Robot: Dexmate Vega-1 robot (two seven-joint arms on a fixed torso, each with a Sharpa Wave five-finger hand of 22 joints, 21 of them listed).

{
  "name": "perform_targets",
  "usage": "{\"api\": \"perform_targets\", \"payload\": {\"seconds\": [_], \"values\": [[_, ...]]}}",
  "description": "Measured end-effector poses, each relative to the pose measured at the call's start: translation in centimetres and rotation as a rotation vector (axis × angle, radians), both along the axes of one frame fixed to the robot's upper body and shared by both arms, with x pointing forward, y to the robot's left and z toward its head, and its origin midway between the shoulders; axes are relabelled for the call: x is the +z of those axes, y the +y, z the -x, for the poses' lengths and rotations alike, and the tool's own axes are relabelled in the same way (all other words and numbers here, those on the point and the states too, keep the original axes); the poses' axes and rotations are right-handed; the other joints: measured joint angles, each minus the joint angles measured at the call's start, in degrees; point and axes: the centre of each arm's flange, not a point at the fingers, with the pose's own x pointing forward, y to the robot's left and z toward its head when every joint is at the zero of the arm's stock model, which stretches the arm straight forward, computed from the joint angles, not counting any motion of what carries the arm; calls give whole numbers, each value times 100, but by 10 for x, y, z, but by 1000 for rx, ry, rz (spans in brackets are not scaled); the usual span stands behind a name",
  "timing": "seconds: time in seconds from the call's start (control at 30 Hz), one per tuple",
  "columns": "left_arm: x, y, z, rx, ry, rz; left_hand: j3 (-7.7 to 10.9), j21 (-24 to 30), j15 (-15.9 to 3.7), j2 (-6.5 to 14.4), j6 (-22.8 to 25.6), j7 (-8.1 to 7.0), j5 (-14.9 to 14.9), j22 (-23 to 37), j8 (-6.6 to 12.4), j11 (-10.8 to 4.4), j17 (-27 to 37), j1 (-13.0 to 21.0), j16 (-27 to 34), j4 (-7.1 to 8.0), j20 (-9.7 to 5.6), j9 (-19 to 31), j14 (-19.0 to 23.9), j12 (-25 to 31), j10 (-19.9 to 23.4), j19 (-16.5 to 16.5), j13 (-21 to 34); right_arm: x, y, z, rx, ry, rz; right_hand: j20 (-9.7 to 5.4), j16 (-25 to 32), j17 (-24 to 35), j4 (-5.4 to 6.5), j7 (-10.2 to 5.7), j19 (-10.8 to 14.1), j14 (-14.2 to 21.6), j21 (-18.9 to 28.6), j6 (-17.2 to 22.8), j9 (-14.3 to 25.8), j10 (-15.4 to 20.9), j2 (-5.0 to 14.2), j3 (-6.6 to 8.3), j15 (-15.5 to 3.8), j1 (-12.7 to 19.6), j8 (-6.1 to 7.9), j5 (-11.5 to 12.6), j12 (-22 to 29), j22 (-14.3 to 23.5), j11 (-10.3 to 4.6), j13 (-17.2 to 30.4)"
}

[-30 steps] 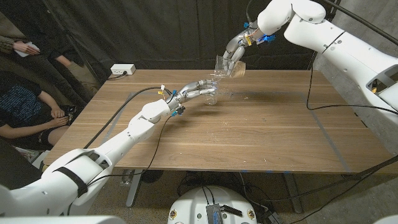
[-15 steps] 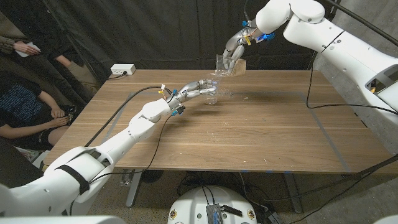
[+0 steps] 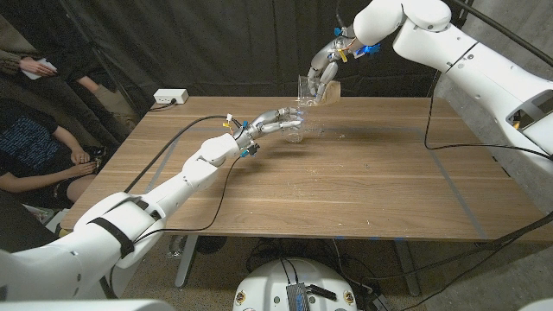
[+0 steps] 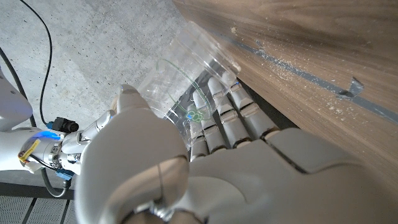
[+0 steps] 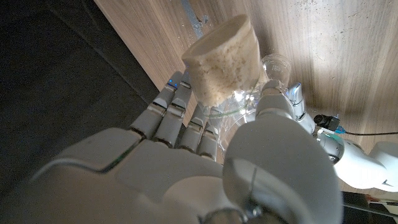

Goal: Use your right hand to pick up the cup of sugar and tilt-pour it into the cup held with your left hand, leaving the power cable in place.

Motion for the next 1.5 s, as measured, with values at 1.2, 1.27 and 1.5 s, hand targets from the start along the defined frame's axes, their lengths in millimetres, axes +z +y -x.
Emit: {"api": "perform_targets", "payload": {"seconds": [1.2,1.27,1.5], "values": [[2,-7,-1,-24,3,-24,0,0,31,1,-1,0,0,30,0,-5,27,-1,0,0,0,1,31,45,7,1,-3,-2,14,5,-45,-47,161,0,0,53,-15,41,0,34,0,102,26,73,-4,15,25,5,-17,5,-29,16,-10,0],[2,-7,-1,-25,3,-25,0,0,31,1,-1,0,0,30,0,-5,27,-1,0,0,0,1,31,45,7,1,-3,-2,15,5,-43,-47,162,0,0,53,-16,41,0,54,0,102,15,72,-4,16,6,5,-16,5,-29,15,-10,0],[-1,-8,-2,-29,11,-25,0,0,31,2,-1,0,0,30,0,-5,27,-1,0,0,0,1,31,45,7,1,-3,-4,15,4,-61,-53,186,0,0,53,-40,41,0,54,0,102,9,72,-2,40,6,3,-16,4,-45,15,-9,-1]]}}
